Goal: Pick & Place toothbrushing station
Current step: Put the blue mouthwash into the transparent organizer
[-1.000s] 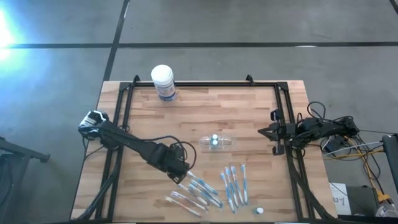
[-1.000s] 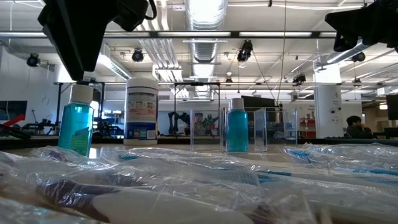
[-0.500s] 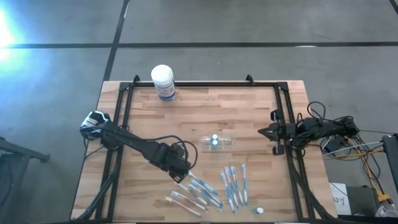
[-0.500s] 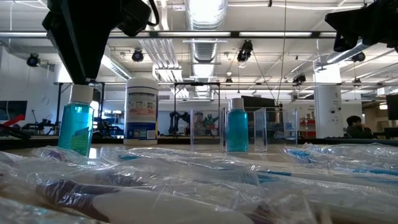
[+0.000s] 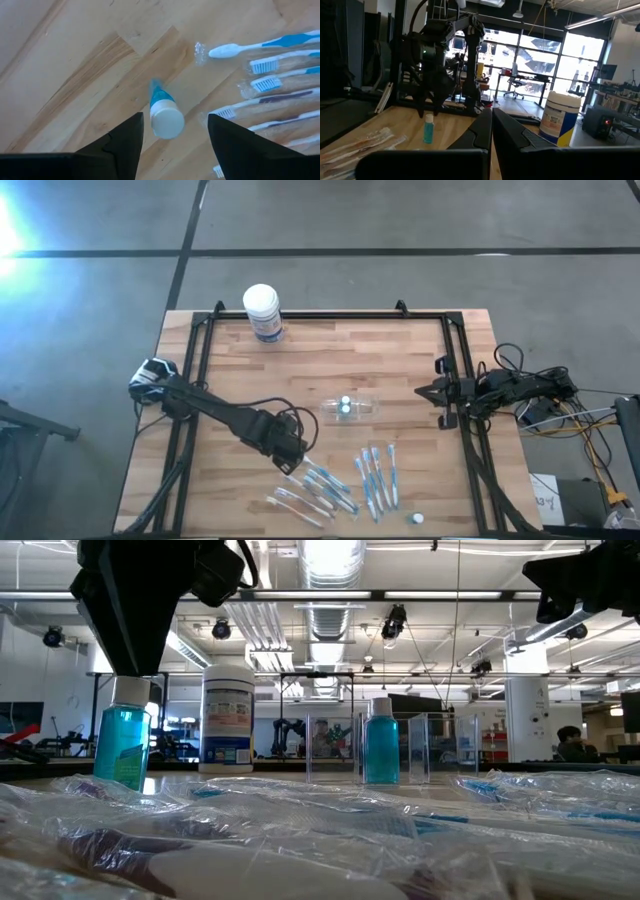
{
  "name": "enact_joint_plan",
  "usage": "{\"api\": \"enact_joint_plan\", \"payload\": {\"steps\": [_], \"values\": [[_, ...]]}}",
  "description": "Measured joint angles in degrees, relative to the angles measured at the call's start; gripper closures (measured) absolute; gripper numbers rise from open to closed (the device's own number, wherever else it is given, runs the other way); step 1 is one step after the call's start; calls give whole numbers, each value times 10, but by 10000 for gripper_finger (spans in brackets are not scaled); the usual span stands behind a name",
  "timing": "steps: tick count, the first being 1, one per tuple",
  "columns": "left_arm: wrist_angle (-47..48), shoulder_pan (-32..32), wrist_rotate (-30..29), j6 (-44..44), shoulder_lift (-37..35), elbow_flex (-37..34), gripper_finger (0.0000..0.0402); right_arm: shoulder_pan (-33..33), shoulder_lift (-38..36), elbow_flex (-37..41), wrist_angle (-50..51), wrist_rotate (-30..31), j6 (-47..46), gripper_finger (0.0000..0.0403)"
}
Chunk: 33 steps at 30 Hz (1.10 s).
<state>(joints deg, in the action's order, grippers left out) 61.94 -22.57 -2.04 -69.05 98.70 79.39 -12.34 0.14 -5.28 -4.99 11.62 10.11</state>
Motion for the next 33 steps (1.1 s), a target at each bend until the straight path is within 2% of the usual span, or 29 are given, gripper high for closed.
{"api": "enact_joint_plan", "payload": {"steps": [18,33], "values": [[-5,1,4,12,2,-3,177,0,0,0,0,0,4,394],[-24,1,14,11,2,-37,177,0,0,0,0,0,4,394]]}}
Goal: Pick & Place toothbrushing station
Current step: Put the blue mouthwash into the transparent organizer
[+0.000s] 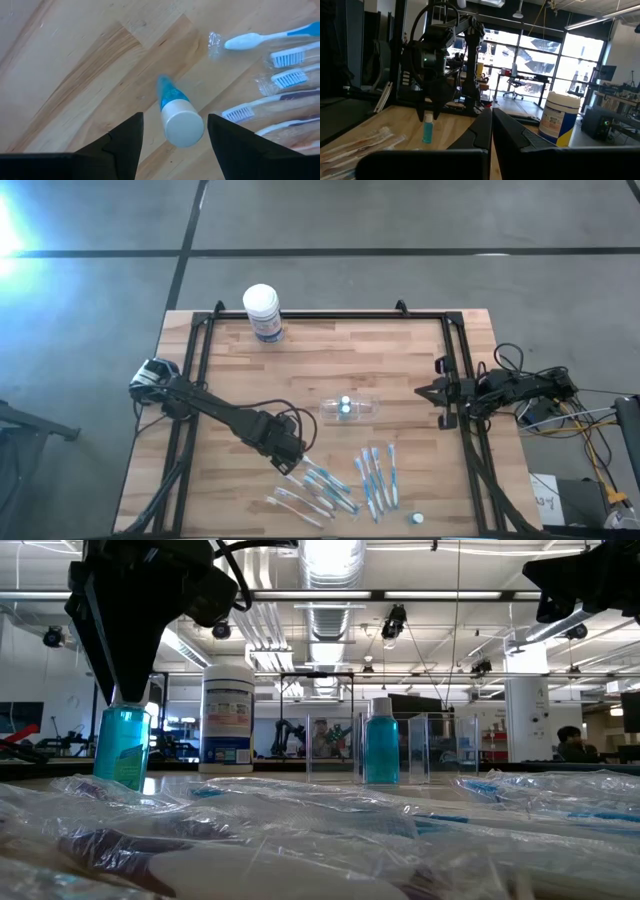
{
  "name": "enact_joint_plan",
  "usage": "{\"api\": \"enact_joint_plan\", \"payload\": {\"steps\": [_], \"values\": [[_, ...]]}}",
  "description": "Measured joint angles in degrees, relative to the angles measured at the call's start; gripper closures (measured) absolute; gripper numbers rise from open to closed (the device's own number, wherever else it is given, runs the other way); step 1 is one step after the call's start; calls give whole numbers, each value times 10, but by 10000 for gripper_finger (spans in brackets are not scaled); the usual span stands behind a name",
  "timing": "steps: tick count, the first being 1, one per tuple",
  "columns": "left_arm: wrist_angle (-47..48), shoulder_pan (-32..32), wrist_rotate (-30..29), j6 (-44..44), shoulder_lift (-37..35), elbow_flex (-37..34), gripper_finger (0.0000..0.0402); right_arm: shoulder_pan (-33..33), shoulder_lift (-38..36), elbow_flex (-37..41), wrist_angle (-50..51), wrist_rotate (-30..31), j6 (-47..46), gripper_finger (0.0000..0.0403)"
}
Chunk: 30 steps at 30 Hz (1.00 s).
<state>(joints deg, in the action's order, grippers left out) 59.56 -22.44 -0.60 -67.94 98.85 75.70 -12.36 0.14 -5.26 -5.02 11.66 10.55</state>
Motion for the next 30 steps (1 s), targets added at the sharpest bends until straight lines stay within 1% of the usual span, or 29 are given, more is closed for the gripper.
{"api": "enact_joint_plan", "payload": {"steps": [7,12,24,30], "values": [[0,0,0,0,0,0,178,0,0,0,0,0,1,394],[-1,0,-1,-1,0,0,188,0,0,0,0,0,2,394],[-2,0,-5,5,0,0,248,0,0,0,0,0,2,394],[-6,0,-5,24,-1,0,293,0,0,0,0,0,2,394]]}}
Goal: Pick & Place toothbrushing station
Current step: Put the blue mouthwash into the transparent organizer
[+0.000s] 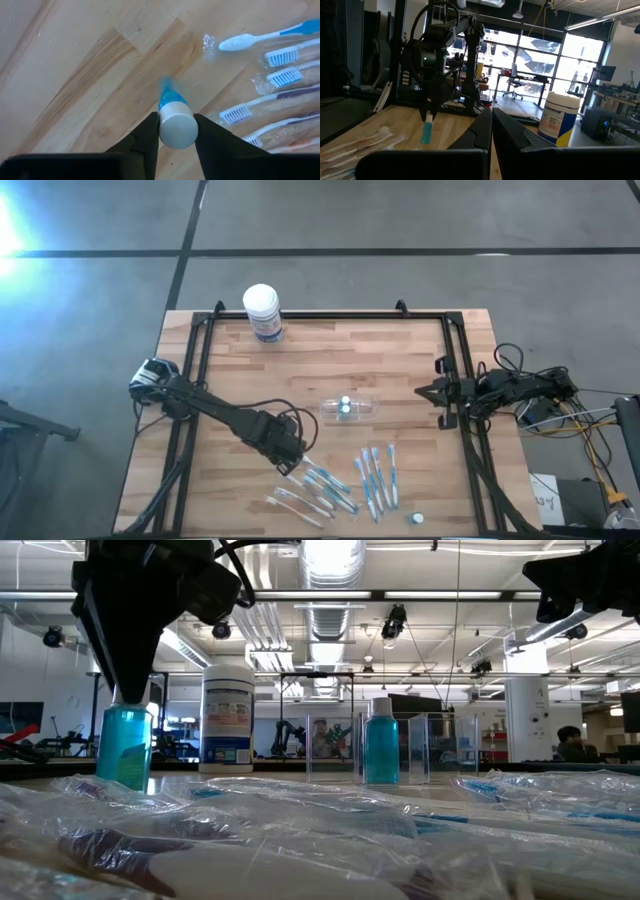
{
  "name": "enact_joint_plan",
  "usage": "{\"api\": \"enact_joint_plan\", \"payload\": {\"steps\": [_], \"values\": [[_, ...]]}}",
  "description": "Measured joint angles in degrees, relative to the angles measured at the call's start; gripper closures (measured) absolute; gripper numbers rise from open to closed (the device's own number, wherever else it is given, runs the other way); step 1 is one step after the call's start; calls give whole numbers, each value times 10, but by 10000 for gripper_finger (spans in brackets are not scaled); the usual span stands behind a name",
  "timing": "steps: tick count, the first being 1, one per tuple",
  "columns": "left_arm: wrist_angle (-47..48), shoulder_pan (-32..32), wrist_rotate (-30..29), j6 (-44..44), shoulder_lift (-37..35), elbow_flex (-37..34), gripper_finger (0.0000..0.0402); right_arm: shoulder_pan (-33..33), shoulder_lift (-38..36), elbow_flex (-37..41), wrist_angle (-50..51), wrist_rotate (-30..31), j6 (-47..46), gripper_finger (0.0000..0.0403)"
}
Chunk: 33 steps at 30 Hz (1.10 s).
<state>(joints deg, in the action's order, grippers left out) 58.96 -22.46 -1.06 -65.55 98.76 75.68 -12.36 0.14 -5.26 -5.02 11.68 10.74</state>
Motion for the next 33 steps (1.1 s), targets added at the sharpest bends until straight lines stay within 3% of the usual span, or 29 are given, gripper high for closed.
{"api": "enact_joint_plan", "payload": {"steps": [12,23,28,33], "values": [[5,0,0,105,-8,10,303,0,0,0,0,0,0,394],[5,0,-113,240,-166,3,303,0,0,0,0,0,2,394],[-20,0,-130,339,-264,-64,303,0,0,0,0,0,2,394],[-136,0,-97,386,-381,-204,303,0,0,0,0,0,4,394]]}}
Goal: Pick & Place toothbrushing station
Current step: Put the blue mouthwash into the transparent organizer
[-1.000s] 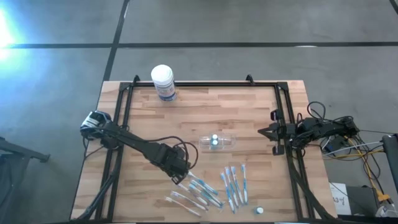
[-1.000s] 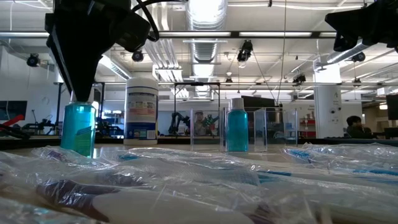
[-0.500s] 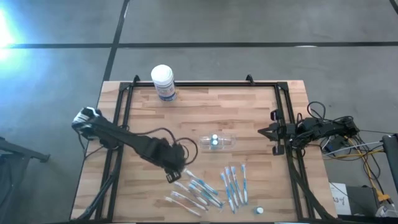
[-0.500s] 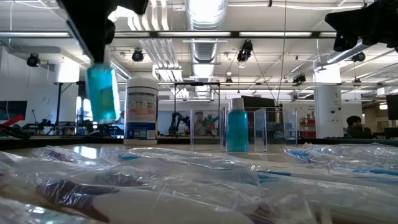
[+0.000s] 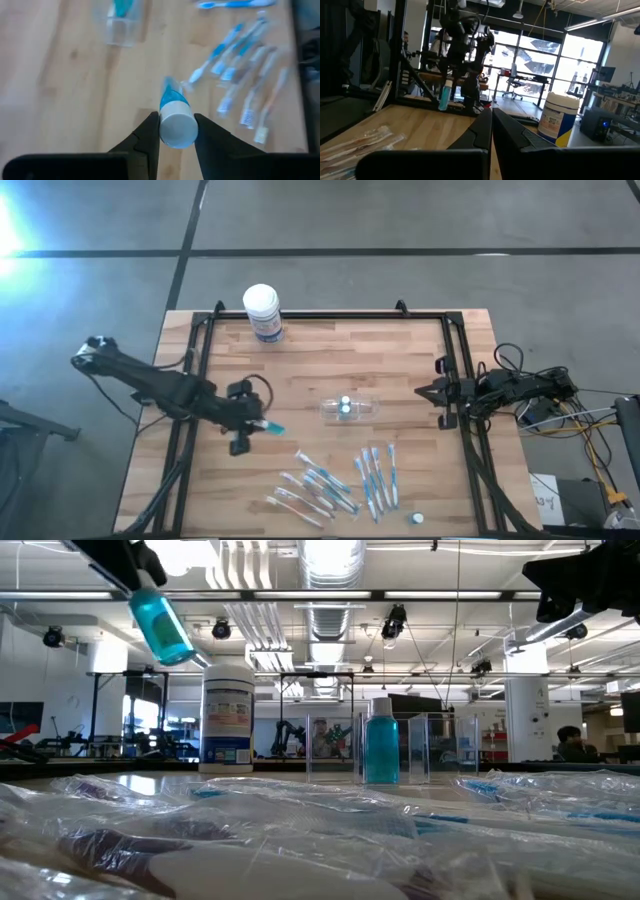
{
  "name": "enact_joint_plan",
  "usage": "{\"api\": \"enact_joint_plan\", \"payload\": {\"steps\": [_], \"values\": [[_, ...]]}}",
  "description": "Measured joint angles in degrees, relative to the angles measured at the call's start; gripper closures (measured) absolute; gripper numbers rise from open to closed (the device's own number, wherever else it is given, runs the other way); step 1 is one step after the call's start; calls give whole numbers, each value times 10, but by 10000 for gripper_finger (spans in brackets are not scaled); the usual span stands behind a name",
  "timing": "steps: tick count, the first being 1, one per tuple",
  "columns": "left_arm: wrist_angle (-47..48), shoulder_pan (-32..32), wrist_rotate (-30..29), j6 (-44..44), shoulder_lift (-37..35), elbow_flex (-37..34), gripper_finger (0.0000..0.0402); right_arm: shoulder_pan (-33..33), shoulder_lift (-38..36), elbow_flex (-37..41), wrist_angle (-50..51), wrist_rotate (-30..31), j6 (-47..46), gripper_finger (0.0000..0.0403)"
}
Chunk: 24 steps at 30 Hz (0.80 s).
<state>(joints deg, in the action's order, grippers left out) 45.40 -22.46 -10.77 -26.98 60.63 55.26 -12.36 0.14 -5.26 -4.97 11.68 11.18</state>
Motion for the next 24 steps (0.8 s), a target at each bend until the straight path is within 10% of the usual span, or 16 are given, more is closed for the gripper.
{"api": "enact_joint_plan", "payload": {"steps": [13,24], "values": [[-271,0,15,-26,-288,-313,303,0,0,0,0,0,0,394],[-293,1,-19,-41,-351,-364,303,0,0,0,0,0,3,394]]}}
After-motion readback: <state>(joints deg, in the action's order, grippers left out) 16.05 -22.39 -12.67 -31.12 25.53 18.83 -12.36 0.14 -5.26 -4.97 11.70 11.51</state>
